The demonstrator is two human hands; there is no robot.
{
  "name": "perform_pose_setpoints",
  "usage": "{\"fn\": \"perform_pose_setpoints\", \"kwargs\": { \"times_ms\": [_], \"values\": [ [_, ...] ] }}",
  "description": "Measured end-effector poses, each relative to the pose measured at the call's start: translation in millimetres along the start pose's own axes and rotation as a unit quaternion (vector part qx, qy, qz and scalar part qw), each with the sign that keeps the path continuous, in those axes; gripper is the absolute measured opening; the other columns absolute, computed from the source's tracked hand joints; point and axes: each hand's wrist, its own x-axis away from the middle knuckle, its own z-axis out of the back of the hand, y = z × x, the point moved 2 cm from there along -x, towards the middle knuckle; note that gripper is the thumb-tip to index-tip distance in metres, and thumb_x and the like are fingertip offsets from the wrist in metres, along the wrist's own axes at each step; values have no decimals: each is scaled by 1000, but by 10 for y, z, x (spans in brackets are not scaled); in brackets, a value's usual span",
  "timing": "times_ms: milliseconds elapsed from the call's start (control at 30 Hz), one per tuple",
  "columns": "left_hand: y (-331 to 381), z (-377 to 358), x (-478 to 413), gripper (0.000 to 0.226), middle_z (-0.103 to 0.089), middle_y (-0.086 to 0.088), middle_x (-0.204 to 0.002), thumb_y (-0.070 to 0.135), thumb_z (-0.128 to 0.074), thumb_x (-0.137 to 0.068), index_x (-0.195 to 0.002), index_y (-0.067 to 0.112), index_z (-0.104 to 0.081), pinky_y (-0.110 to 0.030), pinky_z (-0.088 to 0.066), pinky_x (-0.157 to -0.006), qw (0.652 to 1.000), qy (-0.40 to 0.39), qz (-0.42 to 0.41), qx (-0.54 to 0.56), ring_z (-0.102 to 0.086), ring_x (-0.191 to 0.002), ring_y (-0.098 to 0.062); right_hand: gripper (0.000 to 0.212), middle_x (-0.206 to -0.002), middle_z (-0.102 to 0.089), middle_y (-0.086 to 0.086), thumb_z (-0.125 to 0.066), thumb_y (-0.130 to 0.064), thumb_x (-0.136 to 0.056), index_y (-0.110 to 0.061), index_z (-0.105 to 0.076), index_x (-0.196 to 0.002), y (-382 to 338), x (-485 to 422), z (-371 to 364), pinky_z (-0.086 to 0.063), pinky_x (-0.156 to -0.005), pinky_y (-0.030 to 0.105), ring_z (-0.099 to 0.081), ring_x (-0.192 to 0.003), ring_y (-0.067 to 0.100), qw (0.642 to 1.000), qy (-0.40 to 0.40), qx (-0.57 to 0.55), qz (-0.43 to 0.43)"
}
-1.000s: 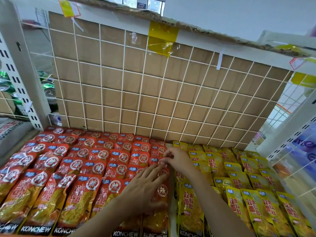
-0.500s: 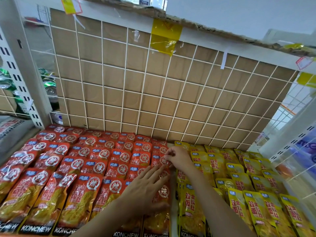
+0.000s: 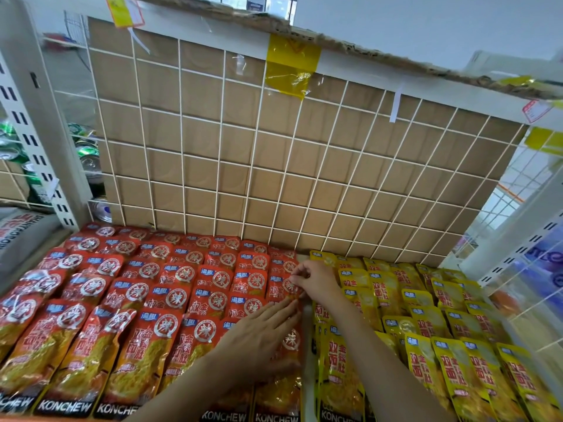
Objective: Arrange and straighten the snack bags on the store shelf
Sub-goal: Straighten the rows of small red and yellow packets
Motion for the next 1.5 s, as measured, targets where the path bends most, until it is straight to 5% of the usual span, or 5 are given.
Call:
{"fn": "perform_pose_setpoints", "kwargs": {
  "times_ms": [567, 700, 933, 1067, 1500],
  "values": [
    [0, 7, -2, 90, 24, 11, -142, 72, -7, -73, -147, 23, 7, -23, 32, -95, 1000, 12, 3, 6, 27, -129, -2, 13, -90, -64, 3, -63, -12, -85, -19, -56, -78, 38, -7, 20, -49, -55, 16, -60, -67, 10, 999, -15, -3, 43],
    [6, 28, 3, 89, 22, 12, -143, 71, -8, -73, -147, 24, 5, -24, 30, -96, 1000, 17, 5, 22, 26, -128, -1, 6, -97, -63, -2, -64, -22, -85, -17, -62, -87, 41, -33, 60, -51, -74, 25, -58, -86, 11, 998, 7, 36, 54],
    [-150, 68, -94, 74, -25, 5, -152, 69, -11, -87, -145, 25, -25, -36, -15, -117, 988, 145, 48, 16, -20, -140, -13, 31, -116, -62, 0, -60, -28, -88, -20, -59, -117, -1, -164, 95, -45, -92, 30, -57, -105, 16, 985, 61, 135, 83],
    [-248, 57, -201, 97, 2, 3, -157, 81, 1, -68, -148, 28, -5, -31, 16, -109, 992, 93, 82, 26, 8, -144, -16, 36, -126, -57, 0, -56, -33, -90, -24, -55, -125, -76, -243, 53, -39, -96, 30, -51, -116, 18, 983, 18, 170, 74],
    [-323, -1, -273, 82, 2, 5, -157, 72, -4, -75, -148, 34, -1, -34, 15, -110, 994, 78, 80, 9, 10, -143, -13, 16, -106, -66, 2, -69, -24, -80, -16, -67, -94, -48, -361, 23, -42, -79, 24, -59, -98, 17, 997, 55, 57, 0]
  ]
}}
